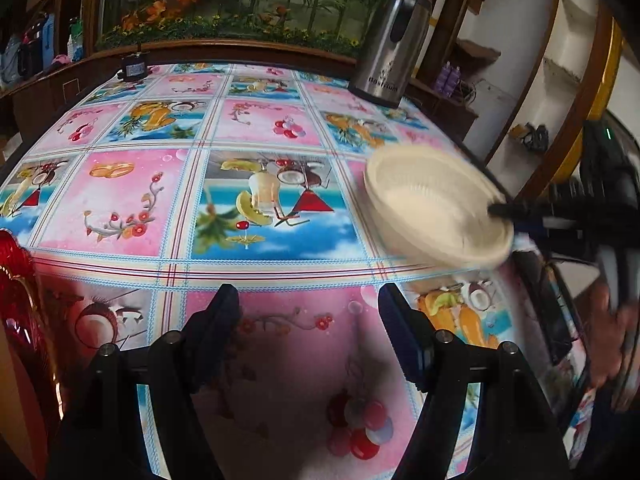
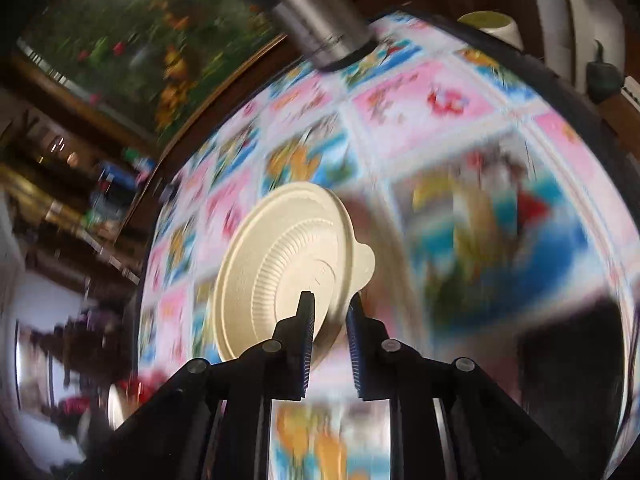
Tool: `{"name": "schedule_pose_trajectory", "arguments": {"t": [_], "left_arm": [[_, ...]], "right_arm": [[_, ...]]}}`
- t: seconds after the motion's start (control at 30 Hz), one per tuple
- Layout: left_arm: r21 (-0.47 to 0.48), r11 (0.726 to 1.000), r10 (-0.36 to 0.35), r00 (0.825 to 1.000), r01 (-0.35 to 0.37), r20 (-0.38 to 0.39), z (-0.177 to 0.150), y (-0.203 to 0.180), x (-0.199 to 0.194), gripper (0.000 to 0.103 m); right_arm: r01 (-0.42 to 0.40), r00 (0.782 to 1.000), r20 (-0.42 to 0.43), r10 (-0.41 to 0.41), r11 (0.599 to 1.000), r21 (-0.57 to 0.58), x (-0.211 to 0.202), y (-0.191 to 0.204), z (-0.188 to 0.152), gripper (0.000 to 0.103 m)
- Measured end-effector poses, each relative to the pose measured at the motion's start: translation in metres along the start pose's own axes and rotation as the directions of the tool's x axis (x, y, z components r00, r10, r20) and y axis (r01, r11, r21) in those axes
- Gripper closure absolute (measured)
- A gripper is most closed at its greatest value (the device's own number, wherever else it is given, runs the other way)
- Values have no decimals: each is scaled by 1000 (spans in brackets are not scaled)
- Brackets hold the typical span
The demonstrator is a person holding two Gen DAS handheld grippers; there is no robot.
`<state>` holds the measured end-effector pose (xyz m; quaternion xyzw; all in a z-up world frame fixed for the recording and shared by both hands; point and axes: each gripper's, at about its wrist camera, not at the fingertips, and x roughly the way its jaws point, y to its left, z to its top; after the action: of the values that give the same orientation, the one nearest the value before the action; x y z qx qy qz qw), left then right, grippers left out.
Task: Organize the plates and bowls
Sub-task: 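Lift the beige bowl with the right tool and bring it toward the left tool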
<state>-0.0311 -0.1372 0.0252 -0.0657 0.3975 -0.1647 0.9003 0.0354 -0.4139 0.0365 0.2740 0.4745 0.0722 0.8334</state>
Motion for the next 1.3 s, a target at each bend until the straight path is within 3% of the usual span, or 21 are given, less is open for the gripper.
{"name": "schedule_pose_trajectory", "arguments": {"t": [0.07, 0.1, 0.13, 0.2, 0.37, 0.4, 0.43, 0.47, 0.57, 0.67, 0.7, 0.8, 0.87, 0.97, 1.17, 1.2, 1.27, 1.3], "left_arm": [[-15, 1000, -24, 999, 25, 25, -1, 3, -11, 31], [-19, 999, -38, 999, 39, 30, -2, 3, -15, 31], [-20, 999, -50, 998, 51, 28, -3, 3, -17, 31], [-3, 998, -64, 998, 64, 9, -6, -3, -20, 31], [36, 996, -84, 996, 85, -40, -6, -21, -26, 31], [50, 996, -74, 996, 76, -40, -5, -24, -28, 31], [72, 996, -45, 999, 47, -29, -5, -29, -30, 31], [91, 996, -23, 1000, 25, -18, -6, -33, -32, 31], [147, 988, 37, 999, -38, 10, -7, -43, -36, 31], [172, 981, 81, 993, -94, 82, -9, -49, -47, 31], [181, 979, 77, 993, -92, 90, -8, -51, -48, 31], [224, 973, 37, 997, -52, 68, -7, -59, -49, 31], [253, 967, 18, 1000, -22, 17, -6, -65, -44, 31], [278, 961, 29, 999, -18, -36, -6, -70, -34, 31], [265, 963, 57, 997, -39, -60, -3, -67, -23, 32], [258, 965, 59, 996, -41, -61, -2, -66, -22, 34], [237, 971, 37, 996, -16, -86, 3, -64, -16, 61], [220, 975, 26, 994, -3, -102, 6, -62, -13, 66]], "right_arm": [[3, 1000, -9, -3, 999, -50, -11, 2, -24, 83], [5, 1000, 6, -4, 997, -76, -17, 4, -32, 77], [32, 999, 28, -30, 994, -102, -22, 6, -40, 56], [75, 995, 79, -64, 988, -133, -33, 8, -51, 37], [73, 973, 227, -39, 987, -141, -70, 7, -73, 42], [84, 968, 246, -46, 986, -146, -73, 7, -74, 50], [105, 961, 270, -60, 982, -158, -77, 9, -78, 67], [112, 955, 289, -62, 980, -162, -79, 8, -82, 72], [162, 940, 330, -89, 966, -201, -83, 14, -92, 74], [261, 863, 498, -90, 923, -284, -107, 30, -116, 71], [255, 854, 515, -73, 922, -292, -111, 32, -118, 71], [110, 899, 436, 33, 948, -298, -112, 23, -111, 57], [53, 941, 337, 37, 966, -253, -102, 13, -103, 55], [101, 952, 306, -33, 973, -208, -92, 6, -101, 53], [111, 960, 272, -67, 983, -149, -80, -5, -99, 56], [81, 964, 260, -47, 989, -123, -78, -10, -97, 56], [59, 969, 243, -33, 993, -99, -74, -17, -93, 56], [61, 970, 241, -38, 994, -92, -72, -18, -91, 57]]}}
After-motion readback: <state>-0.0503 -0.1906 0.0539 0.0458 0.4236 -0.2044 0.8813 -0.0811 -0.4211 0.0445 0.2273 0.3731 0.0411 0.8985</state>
